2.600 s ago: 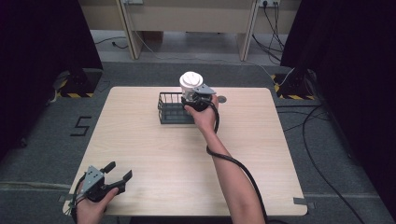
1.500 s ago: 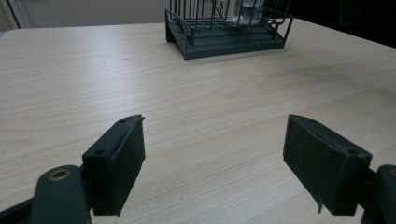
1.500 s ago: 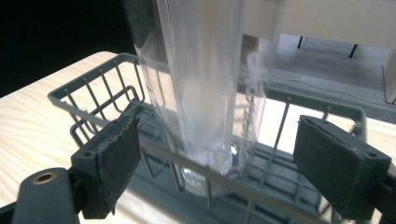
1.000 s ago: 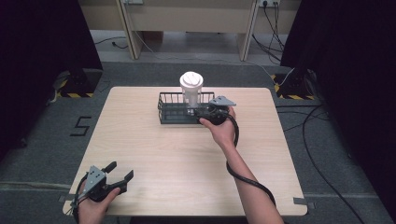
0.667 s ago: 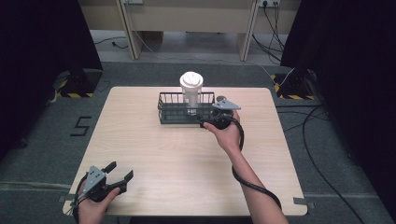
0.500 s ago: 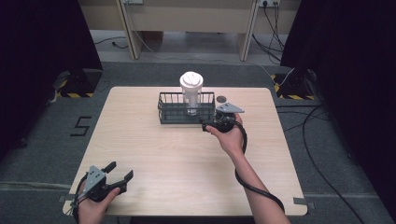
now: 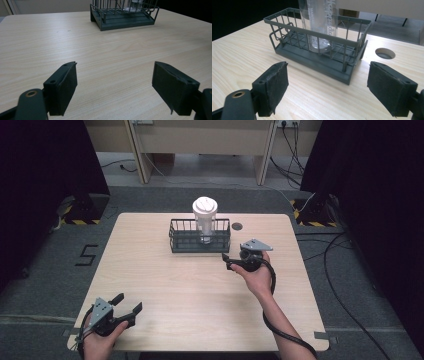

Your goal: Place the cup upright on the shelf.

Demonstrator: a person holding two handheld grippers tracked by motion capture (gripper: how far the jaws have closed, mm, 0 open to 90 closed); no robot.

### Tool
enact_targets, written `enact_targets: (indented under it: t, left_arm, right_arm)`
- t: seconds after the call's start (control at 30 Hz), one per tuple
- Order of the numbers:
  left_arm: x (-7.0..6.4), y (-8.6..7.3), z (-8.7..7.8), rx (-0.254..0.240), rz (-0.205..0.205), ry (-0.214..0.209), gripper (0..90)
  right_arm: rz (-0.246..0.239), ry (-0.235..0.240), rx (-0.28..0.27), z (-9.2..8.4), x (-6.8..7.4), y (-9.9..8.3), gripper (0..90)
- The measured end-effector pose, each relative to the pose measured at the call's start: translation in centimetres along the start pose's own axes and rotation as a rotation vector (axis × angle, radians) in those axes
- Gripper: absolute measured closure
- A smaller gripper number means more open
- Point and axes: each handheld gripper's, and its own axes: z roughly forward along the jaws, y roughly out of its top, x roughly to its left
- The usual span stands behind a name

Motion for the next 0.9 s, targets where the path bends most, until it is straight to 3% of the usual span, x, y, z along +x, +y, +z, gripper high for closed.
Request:
enact_targets:
  t: [0.9]
  left_arm:
    - [0.1,0.0,-0.1,0.002,-0.002,0.008,19.6]
  right_arm:
    - [0.02,-0.056,-0.008,-5.0,-2.3,-3.2,18.2]
